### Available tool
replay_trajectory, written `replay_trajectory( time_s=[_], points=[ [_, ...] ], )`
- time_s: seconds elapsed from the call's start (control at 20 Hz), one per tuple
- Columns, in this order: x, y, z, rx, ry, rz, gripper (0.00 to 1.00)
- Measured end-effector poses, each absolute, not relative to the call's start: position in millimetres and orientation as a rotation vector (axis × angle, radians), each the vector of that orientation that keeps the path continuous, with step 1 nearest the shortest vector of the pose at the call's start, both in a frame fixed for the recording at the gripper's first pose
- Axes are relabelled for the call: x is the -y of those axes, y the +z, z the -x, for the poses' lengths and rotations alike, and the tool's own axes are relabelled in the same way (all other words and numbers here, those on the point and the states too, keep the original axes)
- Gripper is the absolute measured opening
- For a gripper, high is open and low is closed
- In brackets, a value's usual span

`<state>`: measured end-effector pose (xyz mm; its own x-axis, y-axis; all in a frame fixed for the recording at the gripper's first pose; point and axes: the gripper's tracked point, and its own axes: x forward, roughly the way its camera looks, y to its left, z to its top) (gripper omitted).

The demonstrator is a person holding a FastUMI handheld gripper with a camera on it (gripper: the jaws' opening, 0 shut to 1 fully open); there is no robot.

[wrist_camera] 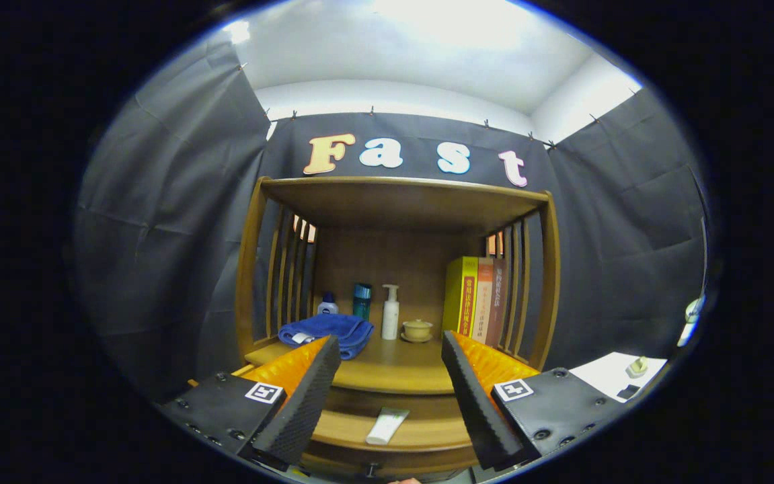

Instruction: Pull open the drawer, take out the items inside it, and place them on the countertop above the cabinet.

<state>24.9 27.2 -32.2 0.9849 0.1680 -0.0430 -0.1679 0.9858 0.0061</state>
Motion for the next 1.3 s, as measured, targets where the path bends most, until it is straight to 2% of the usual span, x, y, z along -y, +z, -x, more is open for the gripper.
replay_trajectory(
  time_s=[0.2,0.6,0.8,1.3],
  points=[
    [-40.6,-56.5,-76.2,-0.161,0.198,0.015,0.99],
    [-88.4,-236.4,-66.0,-0.742,0.296,-0.028,0.99],
    [-64.0,-281.4,-70.8,-0.858,0.209,0.056,0.99],
    [-54.1,-363.3,-61.9,-1.175,0.159,0.143,0.98]
  ],
)
